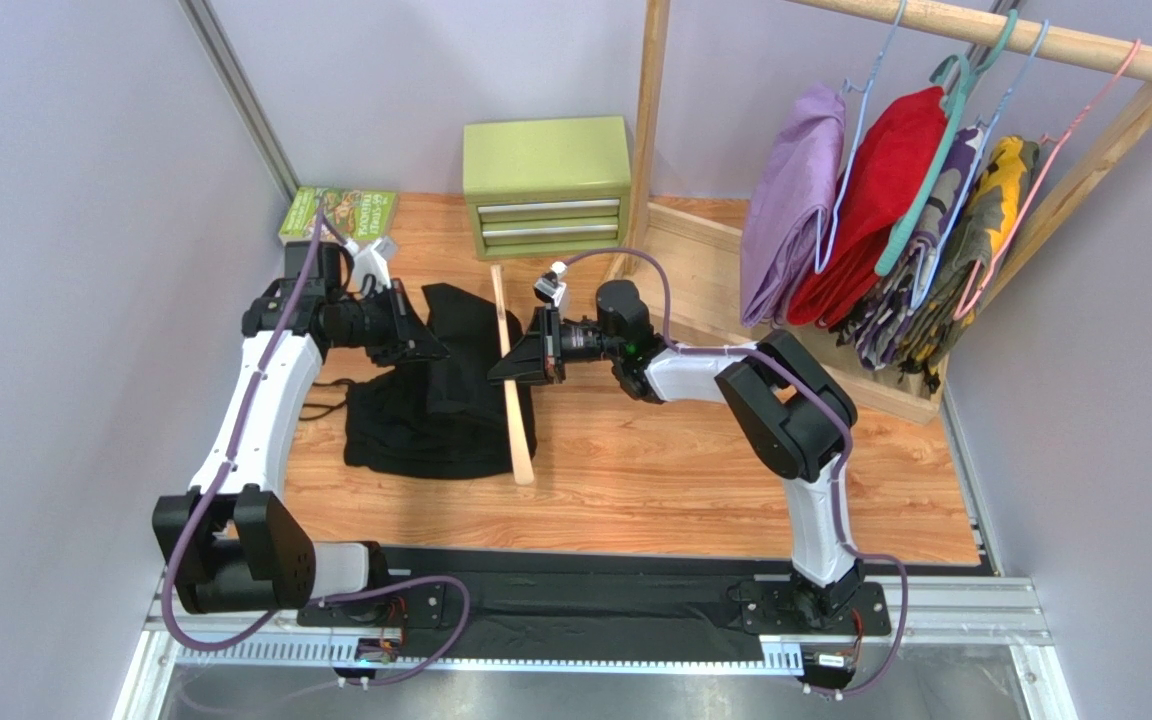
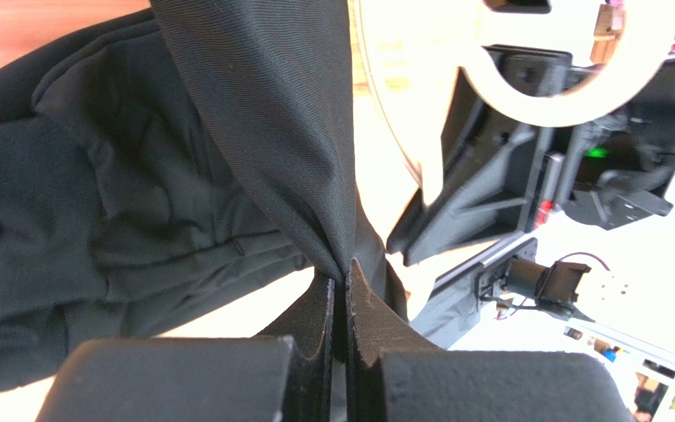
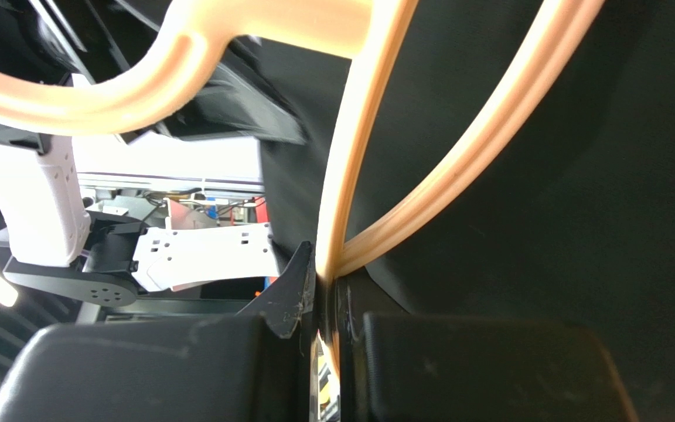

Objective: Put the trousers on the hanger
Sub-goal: Place trousers on hanger

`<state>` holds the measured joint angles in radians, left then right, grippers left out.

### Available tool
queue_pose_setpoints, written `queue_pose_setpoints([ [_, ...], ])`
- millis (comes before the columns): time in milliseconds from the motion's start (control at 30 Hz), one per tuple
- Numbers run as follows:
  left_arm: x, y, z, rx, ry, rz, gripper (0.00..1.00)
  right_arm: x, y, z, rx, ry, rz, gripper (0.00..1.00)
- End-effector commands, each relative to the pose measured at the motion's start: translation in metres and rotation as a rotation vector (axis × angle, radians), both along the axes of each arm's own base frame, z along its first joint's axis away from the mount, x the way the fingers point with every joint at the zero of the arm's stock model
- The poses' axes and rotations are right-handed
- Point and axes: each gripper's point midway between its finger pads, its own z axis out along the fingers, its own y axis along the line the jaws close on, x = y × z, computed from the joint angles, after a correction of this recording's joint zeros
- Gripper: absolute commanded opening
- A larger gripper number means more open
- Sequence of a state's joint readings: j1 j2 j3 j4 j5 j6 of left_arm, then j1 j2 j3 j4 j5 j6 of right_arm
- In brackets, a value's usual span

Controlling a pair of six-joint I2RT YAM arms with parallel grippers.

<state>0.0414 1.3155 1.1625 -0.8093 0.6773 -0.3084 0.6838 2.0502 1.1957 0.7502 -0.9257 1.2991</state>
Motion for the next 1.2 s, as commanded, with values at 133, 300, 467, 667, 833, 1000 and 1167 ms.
queue_pose_setpoints([
  [133, -0.023, 0.014, 0.062, 0.02, -0.126, 0.0, 0.0, 0.003, -0.001, -0.027, -0.024, 0.025, -0.017, 0.0],
  [300, -0.024, 0.019, 0.087, 0.012, -0.181, 0.014, 0.0, 0.003, 0.011, -0.051, -0.058, 0.065, -0.012, 0.0],
  [467, -0.028, 0.033, 0.088, 0.054, -0.176, 0.037, 0.0, 0.012, 0.025, -0.062, -0.053, 0.051, -0.017, 0.0],
  [667, -0.026, 0.091, 0.038, 0.251, -0.133, 0.063, 0.0, 0.019, 0.018, -0.071, -0.074, 0.049, -0.022, 0.0],
  [833, -0.02, 0.15, -0.054, 0.407, -0.022, 0.038, 0.0, 0.016, 0.009, -0.068, -0.098, 0.031, -0.019, 0.0],
  [1000, -0.023, 0.182, -0.135, 0.491, 0.152, 0.021, 0.0, 0.016, 0.007, -0.064, -0.11, 0.017, -0.019, 0.0],
  [1167, -0.031, 0.188, -0.182, 0.464, 0.34, 0.022, 0.05, 0.02, 0.006, -0.052, -0.099, 0.012, -0.032, 0.0],
])
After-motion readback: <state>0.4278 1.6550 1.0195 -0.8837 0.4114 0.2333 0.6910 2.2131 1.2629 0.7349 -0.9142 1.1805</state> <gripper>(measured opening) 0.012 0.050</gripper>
